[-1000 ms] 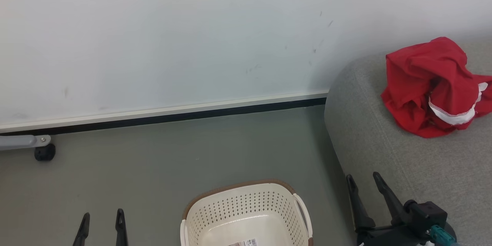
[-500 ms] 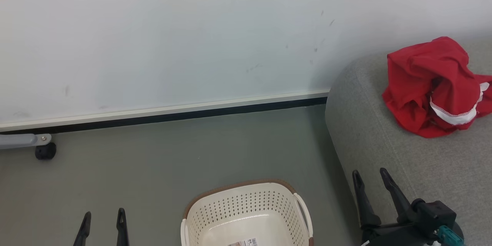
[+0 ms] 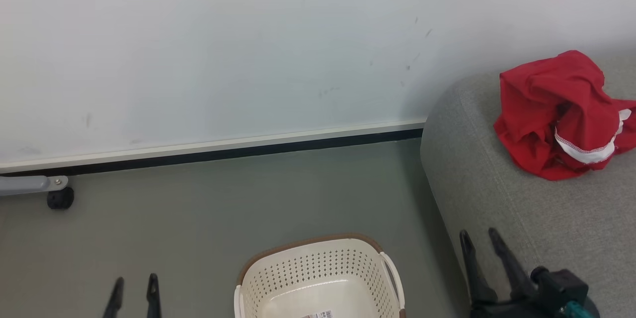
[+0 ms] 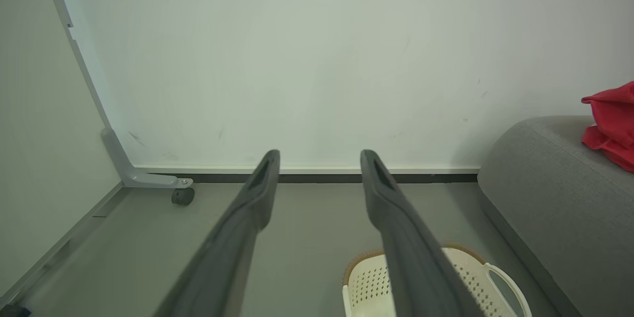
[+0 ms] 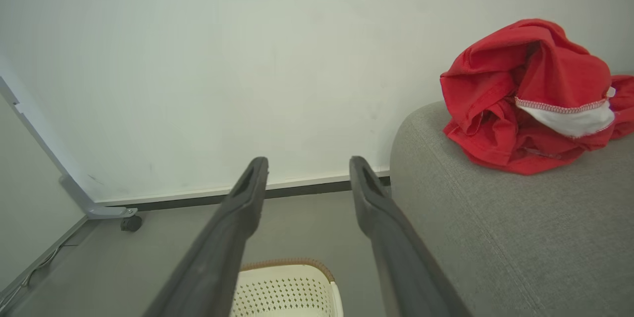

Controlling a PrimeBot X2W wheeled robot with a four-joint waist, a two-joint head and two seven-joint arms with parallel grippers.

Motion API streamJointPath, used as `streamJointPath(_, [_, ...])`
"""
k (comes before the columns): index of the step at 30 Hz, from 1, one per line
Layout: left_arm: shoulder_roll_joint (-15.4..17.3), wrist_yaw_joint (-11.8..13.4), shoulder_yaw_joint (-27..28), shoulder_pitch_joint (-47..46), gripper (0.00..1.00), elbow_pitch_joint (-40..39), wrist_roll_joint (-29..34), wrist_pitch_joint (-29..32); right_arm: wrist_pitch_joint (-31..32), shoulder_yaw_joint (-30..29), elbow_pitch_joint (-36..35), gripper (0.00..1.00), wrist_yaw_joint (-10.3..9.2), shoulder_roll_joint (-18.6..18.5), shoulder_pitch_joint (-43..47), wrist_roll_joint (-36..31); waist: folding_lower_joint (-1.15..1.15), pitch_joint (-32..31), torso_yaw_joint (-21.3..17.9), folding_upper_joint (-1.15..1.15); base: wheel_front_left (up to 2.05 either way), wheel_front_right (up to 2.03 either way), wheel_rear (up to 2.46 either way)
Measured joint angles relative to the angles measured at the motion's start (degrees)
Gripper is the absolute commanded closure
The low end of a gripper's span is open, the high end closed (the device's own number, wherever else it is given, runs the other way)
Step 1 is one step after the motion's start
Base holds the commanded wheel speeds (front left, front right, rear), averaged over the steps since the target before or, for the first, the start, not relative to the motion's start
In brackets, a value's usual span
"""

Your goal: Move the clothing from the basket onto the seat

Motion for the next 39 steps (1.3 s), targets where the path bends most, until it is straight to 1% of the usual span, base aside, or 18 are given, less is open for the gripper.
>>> streamJointPath(6, [-1.54,0.00,-0.45,0.03,1.00,3.75,0.00,0.20,0.03,1.04,3.77,1.00,0.00,1.27,2.85,0.00,0.00,-0.01,0.00,0.00,0.00,0.00,0.00])
streamJointPath(10, [-1.85,-0.31,-0.27,-0.02,1.00,4.64,-1.07,0.56,0.54,0.30,4.36,1.00,0.15,1.69,3.56,1.04,0.00,0.04,0.04,0.00,0.00,0.00,0.00])
streamJointPath(11, [-1.92,-0.52,-0.20,-0.09,1.00,4.80,-1.44,0.74,0.79,-0.12,4.36,1.00,0.45,1.72,3.55,1.78,0.00,0.07,0.07,0.00,0.00,0.00,0.00])
streamJointPath(18, [-2.37,-1.24,0.45,-0.43,1.00,5.65,-7.53,2.01,2.27,-2.29,4.76,1.00,1.27,2.42,3.47,6.66,0.00,0.19,0.34,0.00,0.00,0.00,0.00])
streamJointPath(33, [-3.14,-3.54,2.18,-3.26,1.00,8.11,-18.85,4.78,5.58,-7.17,5.54,1.00,3.41,3.82,2.34,16.74,0.00,0.42,0.81,0.00,0.00,0.00,0.00])
streamJointPath(39, [-3.48,-4.10,2.74,-4.42,1.00,8.96,-23.05,5.88,6.64,-9.11,5.97,1.00,4.16,4.43,2.20,20.84,0.00,0.51,1.00,0.00,0.00,0.00,0.00])
